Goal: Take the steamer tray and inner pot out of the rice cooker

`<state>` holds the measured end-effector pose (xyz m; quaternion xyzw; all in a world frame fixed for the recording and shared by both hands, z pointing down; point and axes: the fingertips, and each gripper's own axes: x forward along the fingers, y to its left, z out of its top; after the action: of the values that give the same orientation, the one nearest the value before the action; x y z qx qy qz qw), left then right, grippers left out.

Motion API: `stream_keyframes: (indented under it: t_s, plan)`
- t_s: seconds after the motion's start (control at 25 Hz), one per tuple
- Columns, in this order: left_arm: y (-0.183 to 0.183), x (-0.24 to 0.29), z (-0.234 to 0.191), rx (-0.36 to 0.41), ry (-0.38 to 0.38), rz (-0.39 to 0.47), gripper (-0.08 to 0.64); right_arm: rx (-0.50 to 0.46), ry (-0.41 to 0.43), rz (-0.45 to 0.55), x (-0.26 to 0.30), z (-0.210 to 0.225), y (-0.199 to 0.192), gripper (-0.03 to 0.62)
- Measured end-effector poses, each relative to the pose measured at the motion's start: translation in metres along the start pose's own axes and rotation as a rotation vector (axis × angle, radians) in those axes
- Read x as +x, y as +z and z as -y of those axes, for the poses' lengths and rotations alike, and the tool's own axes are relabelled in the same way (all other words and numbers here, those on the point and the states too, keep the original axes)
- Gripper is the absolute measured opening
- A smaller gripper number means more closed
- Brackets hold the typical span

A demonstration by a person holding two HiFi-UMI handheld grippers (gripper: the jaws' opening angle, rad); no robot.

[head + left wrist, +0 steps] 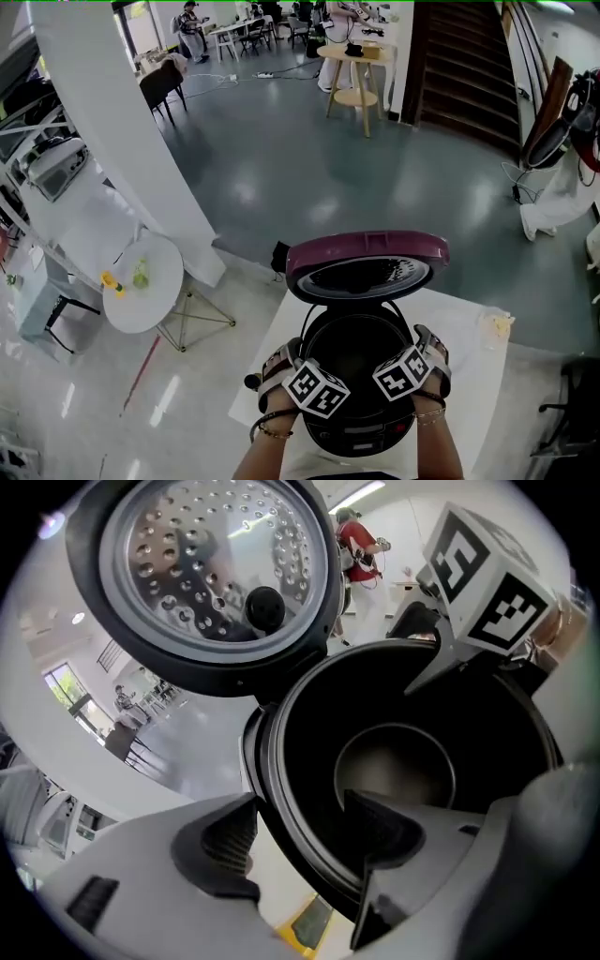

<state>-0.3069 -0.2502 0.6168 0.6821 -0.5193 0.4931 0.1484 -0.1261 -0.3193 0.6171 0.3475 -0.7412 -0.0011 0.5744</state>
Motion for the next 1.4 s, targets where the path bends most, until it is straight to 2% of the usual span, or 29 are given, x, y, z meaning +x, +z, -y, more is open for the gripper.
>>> stream_keyframes:
  t_s: [0.12,0.2,0.32,0.56,0.68,0.92,1.08,1.24,1.4]
  plan:
    - [0.002,0.008,-0.005,-0.008,0.02,-0.034,0.285,-0.077,-0.047,-0.067,0.011,0.005,-0.003,0.361]
    - [0.003,0.01,-0.013,-0.025,0.057,-0.044,0.248,-0.12,-0.038,-0.081,0.013,0.003,0.0,0.279]
    - [0.005,0.008,-0.017,-0.056,0.073,-0.039,0.207,-0.144,-0.023,-0.06,0.007,0.0,0.003,0.264]
    - [0.009,0.0,-0.016,-0.085,0.026,-0.016,0.179,-0.096,-0.015,0.079,-0.021,0.006,0.016,0.198]
    - [0.012,-0.008,-0.015,-0.117,0.0,-0.001,0.165,-0.056,-0.006,0.169,-0.039,0.007,0.024,0.1]
    - [0.023,-0.039,-0.015,-0.152,-0.014,0.06,0.078,0.032,-0.018,0.315,-0.078,0.015,0.039,0.068]
    - [0.033,-0.075,-0.021,-0.194,0.013,0.126,0.059,0.091,-0.05,0.442,-0.116,0.022,0.048,0.043]
    - [0.052,-0.122,-0.029,-0.26,0.047,0.252,0.025,0.148,-0.118,0.588,-0.169,0.034,0.051,0.015]
    - [0.07,-0.161,-0.025,-0.261,0.103,0.333,0.018,0.151,-0.173,0.677,-0.212,0.048,0.047,0.012]
